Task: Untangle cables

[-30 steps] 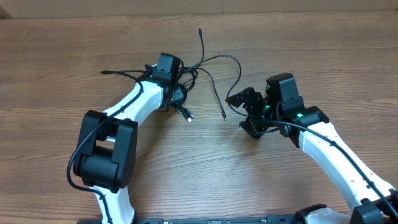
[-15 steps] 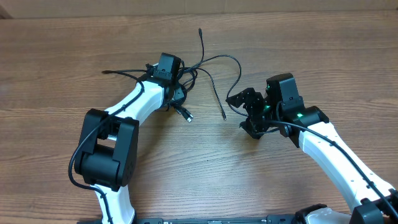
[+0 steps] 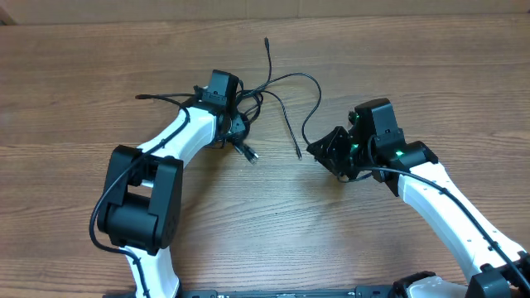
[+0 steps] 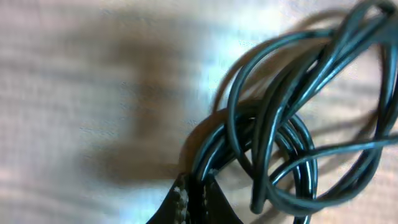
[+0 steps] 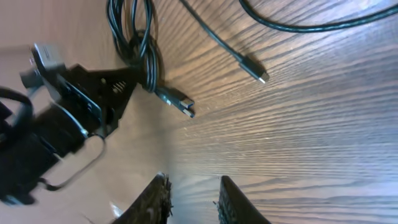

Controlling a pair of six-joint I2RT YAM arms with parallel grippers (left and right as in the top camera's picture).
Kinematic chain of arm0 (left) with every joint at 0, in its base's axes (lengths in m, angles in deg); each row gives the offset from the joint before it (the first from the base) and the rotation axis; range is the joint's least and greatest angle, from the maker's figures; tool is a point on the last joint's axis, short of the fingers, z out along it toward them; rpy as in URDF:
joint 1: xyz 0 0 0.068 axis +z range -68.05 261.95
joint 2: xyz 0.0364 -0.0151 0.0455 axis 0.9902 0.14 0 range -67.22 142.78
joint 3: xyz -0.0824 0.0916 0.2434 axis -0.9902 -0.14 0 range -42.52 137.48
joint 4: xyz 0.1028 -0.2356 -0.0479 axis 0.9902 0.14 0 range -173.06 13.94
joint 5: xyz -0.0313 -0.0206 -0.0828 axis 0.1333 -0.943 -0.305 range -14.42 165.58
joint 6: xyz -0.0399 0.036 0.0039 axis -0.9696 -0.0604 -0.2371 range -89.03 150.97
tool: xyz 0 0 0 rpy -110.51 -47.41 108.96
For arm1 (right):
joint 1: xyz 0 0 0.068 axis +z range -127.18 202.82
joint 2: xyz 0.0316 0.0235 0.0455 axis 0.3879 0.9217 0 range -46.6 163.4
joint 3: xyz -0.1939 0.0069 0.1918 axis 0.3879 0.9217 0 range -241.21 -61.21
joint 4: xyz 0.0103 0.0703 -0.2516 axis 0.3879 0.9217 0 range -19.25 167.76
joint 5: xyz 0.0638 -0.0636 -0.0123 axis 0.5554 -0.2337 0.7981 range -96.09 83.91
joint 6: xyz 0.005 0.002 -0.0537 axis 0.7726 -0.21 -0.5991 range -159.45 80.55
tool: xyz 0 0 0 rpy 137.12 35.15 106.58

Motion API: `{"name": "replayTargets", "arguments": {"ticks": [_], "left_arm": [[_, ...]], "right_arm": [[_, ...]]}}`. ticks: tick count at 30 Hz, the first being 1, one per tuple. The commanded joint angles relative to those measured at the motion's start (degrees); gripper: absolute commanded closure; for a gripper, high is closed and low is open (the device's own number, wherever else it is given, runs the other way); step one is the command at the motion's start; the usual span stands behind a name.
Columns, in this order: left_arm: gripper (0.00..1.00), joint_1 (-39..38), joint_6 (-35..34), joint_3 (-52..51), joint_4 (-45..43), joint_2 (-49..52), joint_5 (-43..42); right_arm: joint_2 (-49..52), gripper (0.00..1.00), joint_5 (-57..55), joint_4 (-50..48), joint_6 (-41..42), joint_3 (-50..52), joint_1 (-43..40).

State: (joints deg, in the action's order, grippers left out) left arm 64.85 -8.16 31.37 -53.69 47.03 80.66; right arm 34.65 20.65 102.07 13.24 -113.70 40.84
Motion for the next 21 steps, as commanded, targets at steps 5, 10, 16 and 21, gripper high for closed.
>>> {"name": "replayTargets", "arguments": {"ticks": [5, 10, 16, 21], "left_arm": [[0.96, -3.26, -5.27, -0.17, 7.21, -18.01, -3.13], [0.96, -6.19, -7.06, -0.17, 8.35, -25.59, -2.69], [0.96, -9.60, -10.69, -0.17, 8.94, -28.15, -3.28], [0.96, -11.56, -12.79, -0.17, 8.00, -28.15, -3.28]], "right_arm": [[-0.90, 0.28, 0.98, 3.65, -16.26, -1.51, 0.02], [-1.01, 0.00, 1.84, 7.89, -19.56, -4.59, 0.42], [-2.40, 0.00, 1.70, 9.05, -12.81, -9.60, 4.22], [-2.38, 0.00, 8.70, 5.42, -7.96, -10.29, 4.48]]}}
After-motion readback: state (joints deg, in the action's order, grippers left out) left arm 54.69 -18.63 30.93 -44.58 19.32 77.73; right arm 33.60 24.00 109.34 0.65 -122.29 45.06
